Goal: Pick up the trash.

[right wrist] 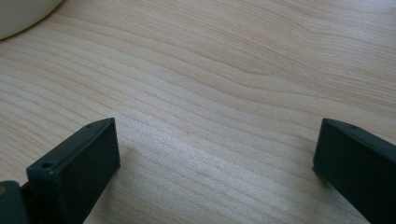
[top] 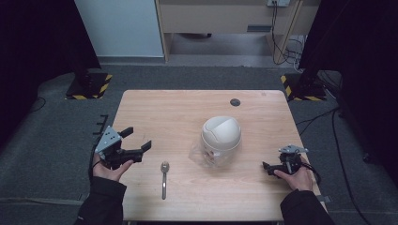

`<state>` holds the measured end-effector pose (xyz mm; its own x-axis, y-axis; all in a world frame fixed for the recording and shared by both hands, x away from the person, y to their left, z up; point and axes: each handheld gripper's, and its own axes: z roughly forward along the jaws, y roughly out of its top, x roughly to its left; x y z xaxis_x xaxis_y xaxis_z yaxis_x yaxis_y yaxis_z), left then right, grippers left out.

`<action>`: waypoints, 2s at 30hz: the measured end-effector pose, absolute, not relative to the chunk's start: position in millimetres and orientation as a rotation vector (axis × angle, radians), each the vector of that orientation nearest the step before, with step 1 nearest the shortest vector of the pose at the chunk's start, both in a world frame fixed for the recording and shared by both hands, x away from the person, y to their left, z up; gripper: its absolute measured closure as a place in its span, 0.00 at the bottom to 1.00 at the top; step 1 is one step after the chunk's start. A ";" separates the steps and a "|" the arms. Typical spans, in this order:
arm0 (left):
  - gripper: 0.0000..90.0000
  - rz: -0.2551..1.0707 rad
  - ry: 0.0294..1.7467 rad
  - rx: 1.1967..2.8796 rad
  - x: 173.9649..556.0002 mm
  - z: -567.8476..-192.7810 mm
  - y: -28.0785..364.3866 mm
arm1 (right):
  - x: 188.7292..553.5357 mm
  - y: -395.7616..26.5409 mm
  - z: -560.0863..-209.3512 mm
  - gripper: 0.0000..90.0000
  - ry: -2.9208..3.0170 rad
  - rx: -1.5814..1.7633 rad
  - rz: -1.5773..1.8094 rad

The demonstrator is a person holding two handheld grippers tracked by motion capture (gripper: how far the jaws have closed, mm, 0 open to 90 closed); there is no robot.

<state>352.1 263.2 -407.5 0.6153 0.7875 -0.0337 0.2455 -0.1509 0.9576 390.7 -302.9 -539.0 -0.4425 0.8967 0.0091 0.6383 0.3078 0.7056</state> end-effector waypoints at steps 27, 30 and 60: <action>0.11 0.345 0.550 1.880 410.1 -406.5 113.0 | 390.3 -302.7 -539.1 0.01 2.191 1.371 0.913; 0.11 0.324 0.533 1.889 414.8 -409.4 99.7 | 390.0 -302.5 -539.1 0.01 2.190 1.374 0.914; 0.17 0.197 0.511 1.916 429.4 -415.4 58.9 | 389.6 -302.1 -539.0 0.01 2.189 1.379 0.912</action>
<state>429.4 58.9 -415.4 0.8936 0.4377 -0.0995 0.2571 -0.3174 0.9128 389.6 -302.1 -539.0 -0.4361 0.8998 0.0113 0.6415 0.3020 0.7052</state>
